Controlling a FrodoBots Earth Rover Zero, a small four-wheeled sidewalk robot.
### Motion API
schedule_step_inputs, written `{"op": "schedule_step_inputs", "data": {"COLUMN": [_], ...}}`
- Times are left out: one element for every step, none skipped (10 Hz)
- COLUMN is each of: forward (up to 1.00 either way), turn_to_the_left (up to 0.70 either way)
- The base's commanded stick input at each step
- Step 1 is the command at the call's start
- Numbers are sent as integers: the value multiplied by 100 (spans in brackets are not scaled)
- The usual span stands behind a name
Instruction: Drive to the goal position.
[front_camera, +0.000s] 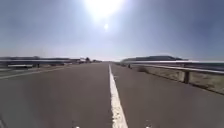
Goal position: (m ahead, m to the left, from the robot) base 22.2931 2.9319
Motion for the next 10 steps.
{"op": "schedule_step_inputs", "data": {"forward": [70, 70, 70, 70, 70, 70, 70, 70, 70, 70], "turn_to_the_left": [0, 0, 0, 0, 0, 0, 0, 0, 0, 0]}}
